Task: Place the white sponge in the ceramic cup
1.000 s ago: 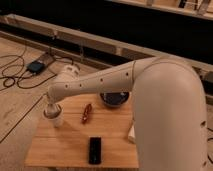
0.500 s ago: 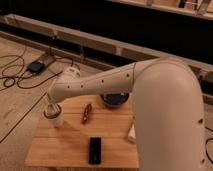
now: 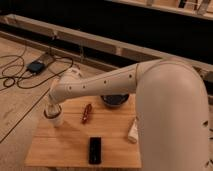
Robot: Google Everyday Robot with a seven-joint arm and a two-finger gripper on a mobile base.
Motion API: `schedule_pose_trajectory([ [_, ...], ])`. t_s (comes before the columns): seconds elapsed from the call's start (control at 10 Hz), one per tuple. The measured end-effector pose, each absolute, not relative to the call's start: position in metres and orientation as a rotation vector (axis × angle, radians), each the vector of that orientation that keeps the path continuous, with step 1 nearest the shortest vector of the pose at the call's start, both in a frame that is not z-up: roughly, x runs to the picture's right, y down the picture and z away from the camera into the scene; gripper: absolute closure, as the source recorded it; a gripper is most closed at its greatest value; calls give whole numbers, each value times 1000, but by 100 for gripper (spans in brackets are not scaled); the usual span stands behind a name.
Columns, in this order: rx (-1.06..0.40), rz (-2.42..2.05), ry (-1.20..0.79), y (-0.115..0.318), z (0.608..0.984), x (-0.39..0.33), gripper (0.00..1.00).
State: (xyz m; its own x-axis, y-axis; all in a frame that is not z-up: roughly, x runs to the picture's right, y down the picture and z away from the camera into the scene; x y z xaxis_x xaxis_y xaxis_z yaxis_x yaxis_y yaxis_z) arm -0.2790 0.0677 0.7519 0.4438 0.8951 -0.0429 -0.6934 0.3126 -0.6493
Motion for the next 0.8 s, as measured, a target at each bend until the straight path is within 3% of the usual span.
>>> schedule_pose_trajectory([
  [0.8,-653,1079,-400,65,748,-280,20],
])
